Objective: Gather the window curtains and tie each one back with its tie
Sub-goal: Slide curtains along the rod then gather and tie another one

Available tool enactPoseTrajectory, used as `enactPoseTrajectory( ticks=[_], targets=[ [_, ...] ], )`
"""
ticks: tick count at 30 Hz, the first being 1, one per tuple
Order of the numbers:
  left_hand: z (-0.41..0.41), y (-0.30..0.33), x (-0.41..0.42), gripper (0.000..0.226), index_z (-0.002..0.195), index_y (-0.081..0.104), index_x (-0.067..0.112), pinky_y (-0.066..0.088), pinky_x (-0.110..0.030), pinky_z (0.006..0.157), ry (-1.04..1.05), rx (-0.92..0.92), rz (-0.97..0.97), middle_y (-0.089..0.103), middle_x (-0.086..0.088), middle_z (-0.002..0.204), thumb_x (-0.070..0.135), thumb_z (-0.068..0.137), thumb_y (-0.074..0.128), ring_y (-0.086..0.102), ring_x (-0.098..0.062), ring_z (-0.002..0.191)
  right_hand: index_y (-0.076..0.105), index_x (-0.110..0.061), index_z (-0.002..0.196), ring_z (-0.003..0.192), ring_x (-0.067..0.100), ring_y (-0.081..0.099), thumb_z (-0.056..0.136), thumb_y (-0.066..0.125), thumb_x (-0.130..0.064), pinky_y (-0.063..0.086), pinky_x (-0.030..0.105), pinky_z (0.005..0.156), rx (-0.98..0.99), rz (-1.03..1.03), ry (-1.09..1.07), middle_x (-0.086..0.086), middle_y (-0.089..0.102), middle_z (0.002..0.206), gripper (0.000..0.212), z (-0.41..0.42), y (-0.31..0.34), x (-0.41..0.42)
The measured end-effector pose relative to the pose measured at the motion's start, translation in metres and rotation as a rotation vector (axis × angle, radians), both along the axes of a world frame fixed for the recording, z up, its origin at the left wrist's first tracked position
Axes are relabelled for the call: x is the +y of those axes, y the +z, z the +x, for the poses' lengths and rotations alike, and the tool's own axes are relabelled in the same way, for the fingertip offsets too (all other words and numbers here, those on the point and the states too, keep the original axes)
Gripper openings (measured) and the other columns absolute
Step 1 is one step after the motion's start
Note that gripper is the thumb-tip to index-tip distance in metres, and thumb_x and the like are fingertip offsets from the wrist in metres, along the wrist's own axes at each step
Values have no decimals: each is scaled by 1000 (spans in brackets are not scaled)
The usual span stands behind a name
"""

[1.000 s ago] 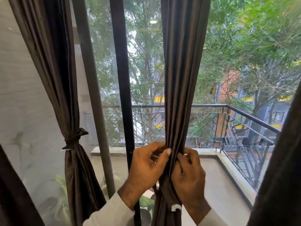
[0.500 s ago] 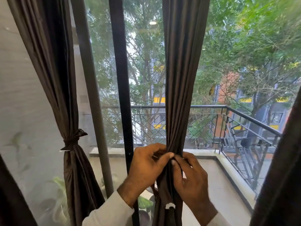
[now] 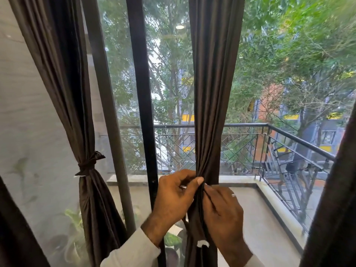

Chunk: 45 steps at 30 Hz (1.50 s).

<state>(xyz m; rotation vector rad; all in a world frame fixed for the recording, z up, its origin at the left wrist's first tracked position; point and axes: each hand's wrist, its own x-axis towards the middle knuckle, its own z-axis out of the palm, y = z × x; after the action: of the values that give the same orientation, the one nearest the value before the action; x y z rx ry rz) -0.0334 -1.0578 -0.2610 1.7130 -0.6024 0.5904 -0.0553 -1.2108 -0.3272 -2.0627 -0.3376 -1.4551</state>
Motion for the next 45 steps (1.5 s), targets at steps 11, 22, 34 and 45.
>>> enactPoseTrajectory(
  ticks=[11,22,34,45],
  targets=[
    [9,14,16,22,79,84,28,61,-31,67,-56,143,-32,80,5,76,7,84,92,73,-10,70,72,-23,121,103,7,68,98,68,-18,58,32,79,128,300,197,-12,71,114,24,10,2,-21],
    [27,12,32,27,69,74,22,58,-36,58,157,70,37,67,4,60,40,80,92,60,-8,59,76,-26,85,69,6,70,90,86,-25,61,38,74,340,574,144,-12,74,74,11,29,16,-23],
    [20,2,12,11,83,76,36,60,-45,57,0,4,11,71,7,68,37,92,82,67,-20,59,73,-10,133,88,20,63,101,57,-16,51,27,79,80,-125,30,1,66,109,36,5,-19,12],
    [34,3,37,31,123,75,16,64,-43,91,-340,215,-132,80,-15,118,6,94,76,76,-30,112,59,-28,137,123,5,62,101,71,-27,56,25,92,300,371,261,-15,63,132,38,35,13,-18]
  ],
)
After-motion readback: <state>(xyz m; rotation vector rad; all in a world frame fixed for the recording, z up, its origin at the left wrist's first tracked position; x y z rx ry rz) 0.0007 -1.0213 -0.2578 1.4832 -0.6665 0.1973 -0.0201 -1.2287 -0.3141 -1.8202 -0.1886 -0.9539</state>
